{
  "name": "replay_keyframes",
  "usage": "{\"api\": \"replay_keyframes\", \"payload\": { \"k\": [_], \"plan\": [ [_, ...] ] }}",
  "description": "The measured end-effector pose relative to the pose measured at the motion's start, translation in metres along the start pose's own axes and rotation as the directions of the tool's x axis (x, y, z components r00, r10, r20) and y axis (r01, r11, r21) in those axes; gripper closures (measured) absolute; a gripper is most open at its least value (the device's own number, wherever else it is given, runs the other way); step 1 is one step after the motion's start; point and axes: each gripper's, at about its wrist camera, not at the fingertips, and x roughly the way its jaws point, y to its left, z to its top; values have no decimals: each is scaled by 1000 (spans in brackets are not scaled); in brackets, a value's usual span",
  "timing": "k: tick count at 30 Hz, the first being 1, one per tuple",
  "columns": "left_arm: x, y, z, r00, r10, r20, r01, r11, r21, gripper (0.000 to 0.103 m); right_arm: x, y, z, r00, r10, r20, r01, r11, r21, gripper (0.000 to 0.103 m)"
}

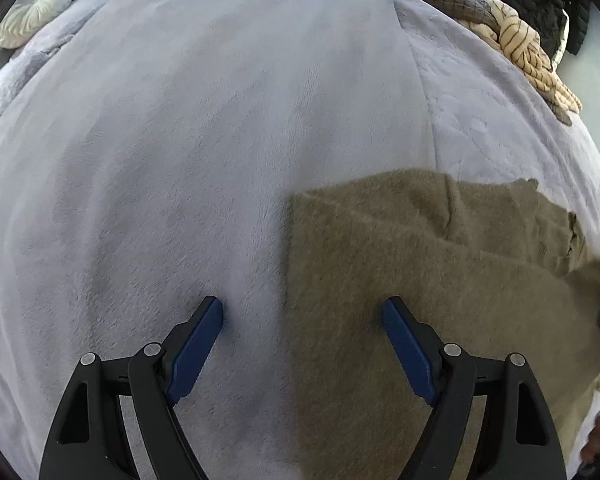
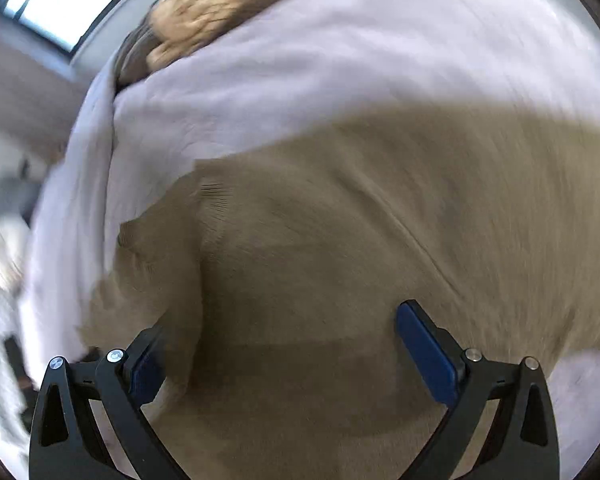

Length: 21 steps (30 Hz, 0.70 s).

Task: Fold small clothes

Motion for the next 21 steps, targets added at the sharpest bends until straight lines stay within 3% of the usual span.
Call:
{"api": "replay_keyframes", "payload": {
  "k": [3,5,6,7,8,9,11,13,15,17,21],
  "plan": [
    [0,-12,4,1000,5,-10,-5,1000,20,20,-2,-14,-1,996,85,2,-85,992,88,1],
    [-4,-16,1,1000,-6,-4,7,999,36,42,-2,-15,0,994,111,5,-111,986,121,1],
    [-5,-18,2,1000,3,0,-3,999,42,55,0,-14,1,993,114,1,-113,985,127,9],
    [-8,-18,2,1000,22,12,-22,998,53,74,1,-13,2,993,117,-4,-115,986,124,21],
    [-9,-17,4,1000,22,17,-23,998,56,82,3,-11,1,993,117,-16,-115,987,115,66],
    [-12,-11,5,1000,-1,22,0,999,46,93,8,-7,2,990,135,-47,-129,986,102,95],
    [-16,4,8,997,-78,19,77,997,10,93,8,0,-6,985,164,-56,-159,984,75,95],
    [-14,14,8,997,-70,19,70,998,2,93,1,8,-10,986,164,-44,-163,986,25,95],
    [-10,19,8,998,-58,19,58,998,3,93,-2,4,-12,993,110,-36,-110,994,20,95],
    [-8,17,10,998,-59,21,59,998,3,93,4,-13,-11,998,43,-40,-40,996,75,95],
    [-11,20,9,998,-53,34,53,999,12,93,-4,-34,-16,1000,16,-21,-13,989,150,94]
  ]
}}
